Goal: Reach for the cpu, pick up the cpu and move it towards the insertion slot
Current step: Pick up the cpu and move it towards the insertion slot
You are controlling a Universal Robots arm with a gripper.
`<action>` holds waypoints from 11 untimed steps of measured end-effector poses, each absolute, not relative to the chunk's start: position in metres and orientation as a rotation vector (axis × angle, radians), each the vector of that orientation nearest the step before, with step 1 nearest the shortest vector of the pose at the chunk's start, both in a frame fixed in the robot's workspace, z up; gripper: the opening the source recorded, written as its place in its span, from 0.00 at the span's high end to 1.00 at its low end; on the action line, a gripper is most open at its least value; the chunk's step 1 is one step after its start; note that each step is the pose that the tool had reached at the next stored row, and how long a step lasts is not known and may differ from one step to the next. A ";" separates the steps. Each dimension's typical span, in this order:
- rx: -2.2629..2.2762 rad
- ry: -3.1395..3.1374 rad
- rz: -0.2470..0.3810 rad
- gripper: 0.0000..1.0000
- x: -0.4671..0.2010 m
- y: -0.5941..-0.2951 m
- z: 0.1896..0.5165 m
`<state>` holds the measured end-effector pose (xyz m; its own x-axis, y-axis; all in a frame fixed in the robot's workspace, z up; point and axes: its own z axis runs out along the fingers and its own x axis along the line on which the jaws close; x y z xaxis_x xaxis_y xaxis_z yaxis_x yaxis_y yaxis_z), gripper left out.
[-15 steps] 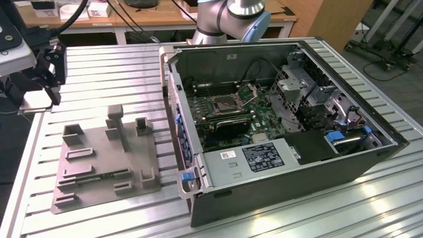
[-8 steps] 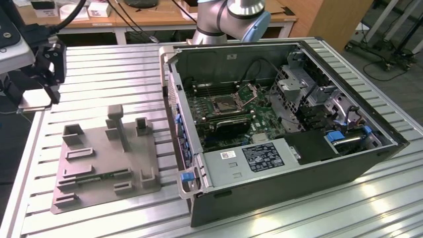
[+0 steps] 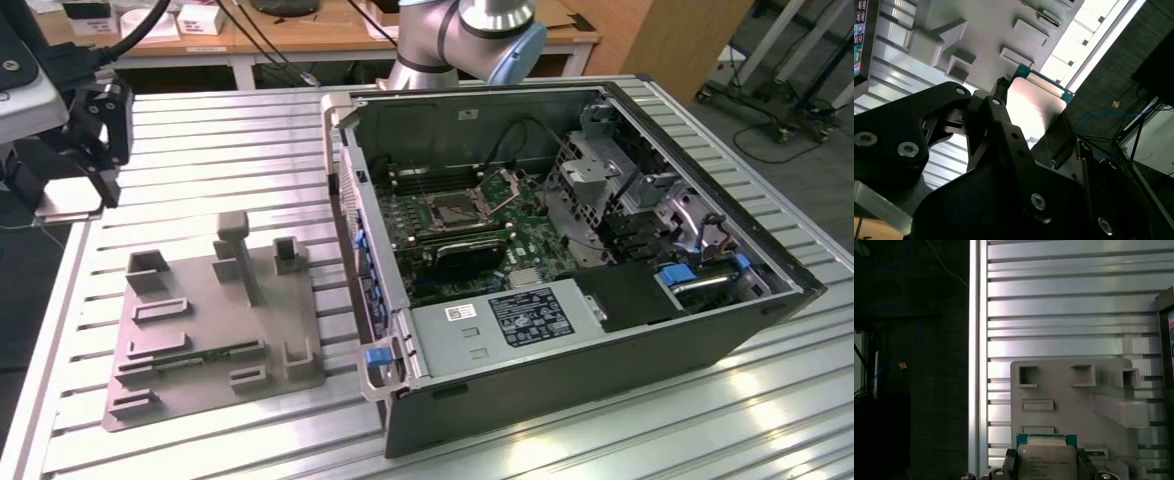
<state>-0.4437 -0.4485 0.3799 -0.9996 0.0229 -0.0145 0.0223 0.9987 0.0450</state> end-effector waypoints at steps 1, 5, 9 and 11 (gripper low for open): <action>0.035 3.126 0.070 0.46 -0.444 -0.449 0.380; 0.035 3.126 0.070 0.46 -0.444 -0.449 0.381; 0.035 3.125 0.070 0.46 -0.444 -0.449 0.382; 0.035 3.126 0.070 0.46 -0.444 -0.449 0.383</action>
<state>-0.4437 -0.4485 0.3827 -0.9996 0.0229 -0.0145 0.0223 0.9987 0.0450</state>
